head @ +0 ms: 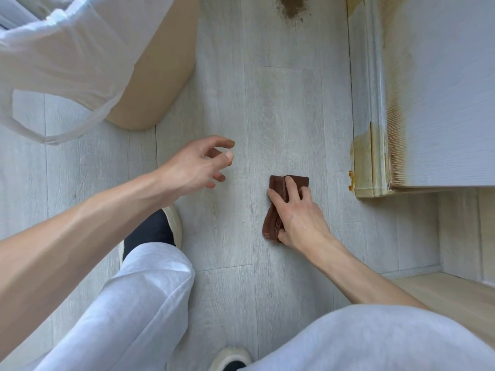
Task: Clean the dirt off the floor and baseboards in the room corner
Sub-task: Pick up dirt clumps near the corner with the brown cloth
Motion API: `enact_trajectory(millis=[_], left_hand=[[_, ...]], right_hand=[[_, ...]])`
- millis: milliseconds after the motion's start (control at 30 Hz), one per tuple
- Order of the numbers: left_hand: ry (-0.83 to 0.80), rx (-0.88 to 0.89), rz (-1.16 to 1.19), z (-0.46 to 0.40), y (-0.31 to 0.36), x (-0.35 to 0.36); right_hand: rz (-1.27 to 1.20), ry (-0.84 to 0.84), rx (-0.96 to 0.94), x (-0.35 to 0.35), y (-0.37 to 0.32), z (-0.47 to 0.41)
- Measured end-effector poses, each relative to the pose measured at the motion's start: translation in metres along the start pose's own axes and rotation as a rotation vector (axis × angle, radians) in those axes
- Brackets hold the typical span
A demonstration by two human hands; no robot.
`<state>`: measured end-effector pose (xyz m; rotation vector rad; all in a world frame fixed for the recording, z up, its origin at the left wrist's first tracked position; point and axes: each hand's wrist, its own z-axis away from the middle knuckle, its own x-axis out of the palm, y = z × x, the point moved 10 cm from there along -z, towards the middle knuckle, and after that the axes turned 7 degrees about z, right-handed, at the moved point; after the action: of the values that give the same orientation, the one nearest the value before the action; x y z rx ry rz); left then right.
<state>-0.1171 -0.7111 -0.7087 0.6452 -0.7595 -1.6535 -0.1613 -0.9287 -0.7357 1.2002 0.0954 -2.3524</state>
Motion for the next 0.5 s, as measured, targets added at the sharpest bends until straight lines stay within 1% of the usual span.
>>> enact_trajectory(millis=[233,333,500], left_hand=[[-0.005,-0.015,-0.01,-0.004,0.0,0.004],[-0.006,-0.021,-0.012,-0.007,0.001,0.005],[-0.012,-0.034,-0.012,-0.007,0.0,0.004]], right_hand=[[-0.034,0.172,-0.101,-0.003,0.006,-0.007],[-0.058,0.24,-0.116,-0.011,0.008,-0.016],[-0.11,0.304,-0.118,-0.02,0.01,-0.028]])
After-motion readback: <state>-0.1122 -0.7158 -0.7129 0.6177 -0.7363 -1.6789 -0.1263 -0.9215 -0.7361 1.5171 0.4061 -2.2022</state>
